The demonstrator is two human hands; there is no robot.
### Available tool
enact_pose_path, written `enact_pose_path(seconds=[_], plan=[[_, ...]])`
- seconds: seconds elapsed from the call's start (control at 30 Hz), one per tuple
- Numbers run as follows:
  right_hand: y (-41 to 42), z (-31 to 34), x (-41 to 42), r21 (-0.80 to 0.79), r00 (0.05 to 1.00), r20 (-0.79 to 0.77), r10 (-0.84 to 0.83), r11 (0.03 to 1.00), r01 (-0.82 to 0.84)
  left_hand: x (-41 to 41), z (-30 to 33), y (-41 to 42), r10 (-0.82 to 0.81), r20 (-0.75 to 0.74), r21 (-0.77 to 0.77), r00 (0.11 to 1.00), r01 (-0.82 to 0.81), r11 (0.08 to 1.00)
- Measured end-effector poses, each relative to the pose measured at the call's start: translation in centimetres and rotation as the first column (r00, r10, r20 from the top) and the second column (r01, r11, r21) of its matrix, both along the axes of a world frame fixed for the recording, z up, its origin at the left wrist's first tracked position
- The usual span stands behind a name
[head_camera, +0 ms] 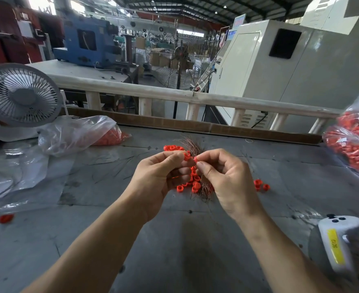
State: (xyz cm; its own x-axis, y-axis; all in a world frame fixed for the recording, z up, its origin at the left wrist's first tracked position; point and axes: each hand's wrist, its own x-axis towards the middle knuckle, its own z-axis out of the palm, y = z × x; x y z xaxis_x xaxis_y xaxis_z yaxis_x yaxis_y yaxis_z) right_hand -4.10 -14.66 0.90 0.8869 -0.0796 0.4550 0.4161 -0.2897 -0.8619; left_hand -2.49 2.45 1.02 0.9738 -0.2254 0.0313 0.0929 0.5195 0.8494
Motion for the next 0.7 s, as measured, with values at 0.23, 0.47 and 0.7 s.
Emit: enact_pose_path(seconds=[0.23,0.47,0.7], plan=[[-0.23,0.15,-0.16,-0.007,0.997,0.029,-0.065,0.998,0.065,0.00,-0.16,-0.33,-0.005,0.031,0.014,1.000,0.004,1.000],[0.33,0.52,-0.59,-0.106,0.981,0.166,-0.096,0.988,0.115,-0.23,-0.07,-0.72,0.025,0.134,0.121,0.991,-0.041,0.992],[0.10,0.84,-0.76,-0.172,0.979,0.188,-0.079,0.979,0.112,-0.28,-0.41,-0.74,0.064,0.269,0.220,0.961,-0.126,0.967]])
